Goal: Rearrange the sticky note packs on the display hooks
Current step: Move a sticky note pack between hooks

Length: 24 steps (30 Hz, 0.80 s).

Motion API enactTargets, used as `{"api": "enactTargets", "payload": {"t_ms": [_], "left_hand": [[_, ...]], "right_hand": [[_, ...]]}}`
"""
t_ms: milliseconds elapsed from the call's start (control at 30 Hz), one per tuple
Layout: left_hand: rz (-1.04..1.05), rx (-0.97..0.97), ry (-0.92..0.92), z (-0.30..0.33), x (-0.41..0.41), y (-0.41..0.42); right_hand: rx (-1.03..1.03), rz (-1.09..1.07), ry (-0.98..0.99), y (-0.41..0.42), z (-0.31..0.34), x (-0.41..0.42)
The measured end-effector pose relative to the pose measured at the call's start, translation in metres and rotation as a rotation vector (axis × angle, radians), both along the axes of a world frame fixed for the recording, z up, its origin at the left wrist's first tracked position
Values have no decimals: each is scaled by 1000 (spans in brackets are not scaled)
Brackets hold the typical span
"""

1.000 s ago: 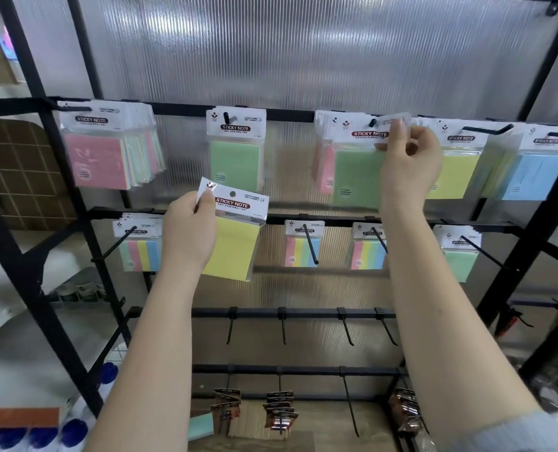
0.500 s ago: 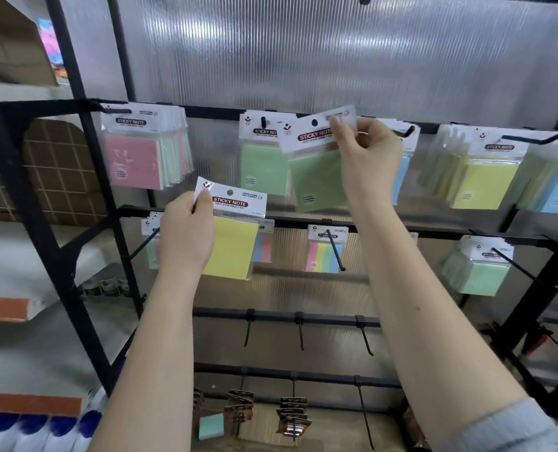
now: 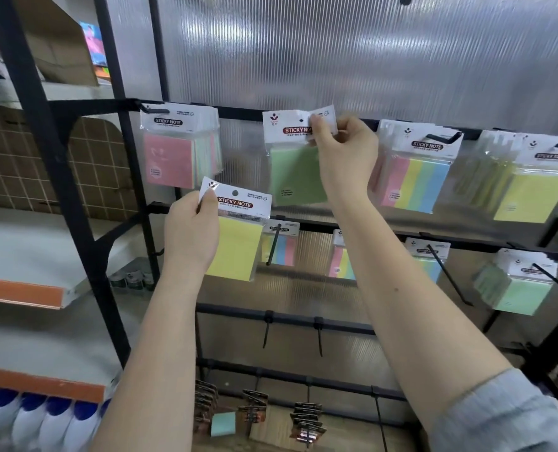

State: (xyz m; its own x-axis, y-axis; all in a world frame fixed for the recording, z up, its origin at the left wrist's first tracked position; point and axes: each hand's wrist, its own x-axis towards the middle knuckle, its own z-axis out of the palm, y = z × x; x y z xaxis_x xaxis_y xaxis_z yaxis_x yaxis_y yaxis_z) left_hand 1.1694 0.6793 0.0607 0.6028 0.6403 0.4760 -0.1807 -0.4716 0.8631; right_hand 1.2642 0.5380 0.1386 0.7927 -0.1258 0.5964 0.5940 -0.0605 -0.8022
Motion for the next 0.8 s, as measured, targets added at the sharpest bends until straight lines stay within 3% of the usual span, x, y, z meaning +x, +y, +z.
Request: {"api": "enactTargets", "payload": {"t_ms": [300, 800], "left_hand": [[6, 24, -12, -2, 2, 9], [-24, 23, 11, 1, 3, 17]], "right_hand": [[67, -48, -65, 3, -7, -1], [54, -113, 204, 24, -4, 43]]}}
